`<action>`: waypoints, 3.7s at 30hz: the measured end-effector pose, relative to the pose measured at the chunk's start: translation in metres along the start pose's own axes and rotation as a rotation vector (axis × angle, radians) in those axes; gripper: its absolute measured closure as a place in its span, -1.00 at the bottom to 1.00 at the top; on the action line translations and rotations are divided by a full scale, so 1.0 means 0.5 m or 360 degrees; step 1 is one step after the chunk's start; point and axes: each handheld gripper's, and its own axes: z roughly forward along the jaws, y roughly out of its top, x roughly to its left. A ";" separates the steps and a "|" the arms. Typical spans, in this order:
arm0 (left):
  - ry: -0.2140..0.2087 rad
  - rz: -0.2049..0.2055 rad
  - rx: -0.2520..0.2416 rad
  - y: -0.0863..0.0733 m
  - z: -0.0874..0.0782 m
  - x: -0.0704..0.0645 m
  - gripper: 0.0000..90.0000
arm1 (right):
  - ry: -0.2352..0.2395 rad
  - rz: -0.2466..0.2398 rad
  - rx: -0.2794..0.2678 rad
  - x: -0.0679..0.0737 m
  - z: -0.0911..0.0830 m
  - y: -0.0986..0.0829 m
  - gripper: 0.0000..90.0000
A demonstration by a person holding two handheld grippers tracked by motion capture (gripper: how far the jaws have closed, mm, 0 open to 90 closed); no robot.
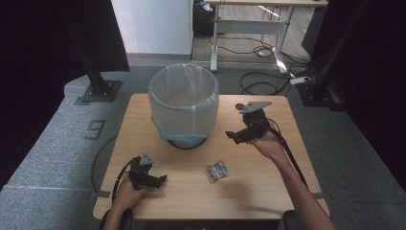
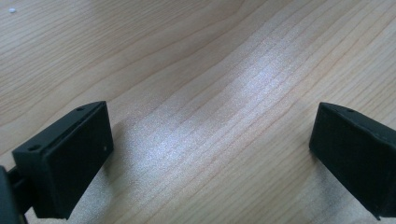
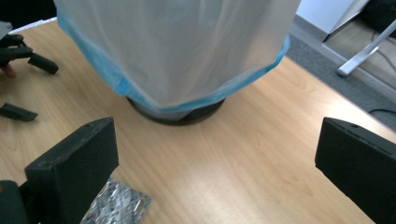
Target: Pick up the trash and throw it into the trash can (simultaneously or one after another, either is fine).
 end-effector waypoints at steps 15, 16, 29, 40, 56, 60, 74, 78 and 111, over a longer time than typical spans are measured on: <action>0.0000 -0.0001 0.0000 0.000 0.000 0.000 -1.00 | 0.0035 -0.0005 0.0067 0.038 0.040 -0.090 -1.00; 0.0001 0.0000 -0.0001 0.000 0.000 0.000 -1.00 | 0.0040 -0.0006 0.0072 0.041 0.043 -0.096 -1.00; -0.0003 -0.0002 0.0000 0.000 0.000 0.000 -1.00 | 0.0105 -0.0028 0.0119 0.095 0.084 -0.167 -1.00; -0.0001 0.0001 0.0000 0.000 0.000 0.000 -1.00 | 0.0190 -0.0008 0.0144 0.132 0.120 -0.227 -1.00; -0.0001 0.0000 0.0000 0.000 0.000 0.000 -1.00 | 0.0249 -0.0039 0.0149 0.165 0.169 -0.258 -1.00; -0.0001 0.0000 0.0000 0.000 0.000 0.000 -1.00 | 0.0239 -0.0040 0.0151 0.166 0.181 -0.260 -1.00; 0.0000 0.0001 0.0000 0.000 0.000 0.000 -1.00 | 0.0255 -0.0054 0.0163 0.168 0.213 -0.250 -1.00; -0.0001 0.0000 0.0000 0.000 0.000 0.000 -1.00 | 0.0266 -0.0057 0.0162 0.167 0.218 -0.247 -1.00; 0.0000 0.0000 0.0000 0.000 0.000 0.000 -1.00 | 0.0275 -0.0095 0.0112 0.150 0.181 -0.204 -0.64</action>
